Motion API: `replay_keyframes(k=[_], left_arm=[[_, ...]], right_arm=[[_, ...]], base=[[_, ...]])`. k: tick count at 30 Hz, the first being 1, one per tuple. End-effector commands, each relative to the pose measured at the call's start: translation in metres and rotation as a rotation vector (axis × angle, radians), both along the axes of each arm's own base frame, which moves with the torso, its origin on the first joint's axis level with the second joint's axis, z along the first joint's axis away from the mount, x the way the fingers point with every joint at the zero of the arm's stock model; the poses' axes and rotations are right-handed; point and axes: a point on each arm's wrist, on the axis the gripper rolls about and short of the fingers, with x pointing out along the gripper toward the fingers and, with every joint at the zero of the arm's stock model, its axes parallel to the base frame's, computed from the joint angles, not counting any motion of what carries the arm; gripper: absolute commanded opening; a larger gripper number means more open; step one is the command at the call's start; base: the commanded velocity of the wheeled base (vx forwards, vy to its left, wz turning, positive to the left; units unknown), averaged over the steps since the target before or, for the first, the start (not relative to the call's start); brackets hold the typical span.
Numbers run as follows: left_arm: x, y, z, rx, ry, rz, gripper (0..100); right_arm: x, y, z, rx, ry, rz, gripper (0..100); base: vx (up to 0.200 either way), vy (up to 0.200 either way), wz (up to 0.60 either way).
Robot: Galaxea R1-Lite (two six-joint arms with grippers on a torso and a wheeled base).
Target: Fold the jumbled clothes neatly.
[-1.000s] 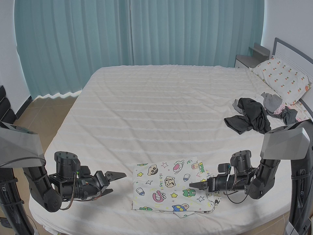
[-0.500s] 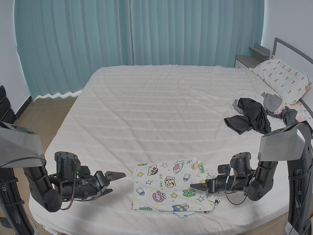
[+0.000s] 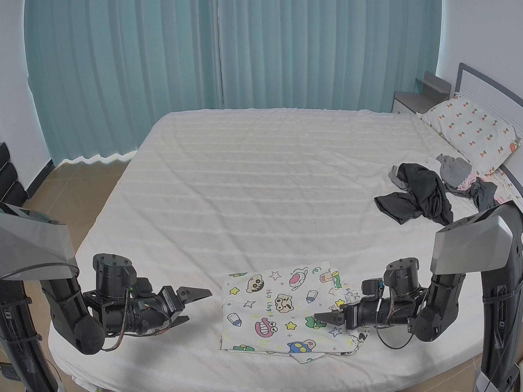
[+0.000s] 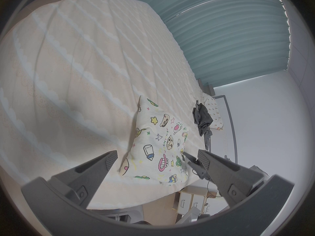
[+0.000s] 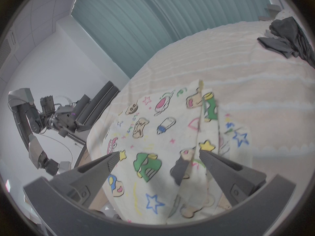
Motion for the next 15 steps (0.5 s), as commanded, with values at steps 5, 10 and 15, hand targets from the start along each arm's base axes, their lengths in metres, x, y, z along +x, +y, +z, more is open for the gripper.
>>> replay_keyframes(k=[5,10,15], left_arm=[[0.0,0.0,0.0,0.0,0.001,0.001,100],[0.0,0.0,0.0,0.0,0.001,0.001,100],[0.0,0.0,0.0,0.0,0.001,-0.001,100]], right_arm=[[-0.007,0.003,-0.008,-0.017,0.04,0.018,100],[-0.016,0.009,-0.011,-0.031,0.061,0.052,100],[-0.012,0.016,-0.016,-0.025,0.053,0.063,100]], base=[[0.0,0.0,0.0],[0.0,0.0,0.0],[0.0,0.0,0.0]])
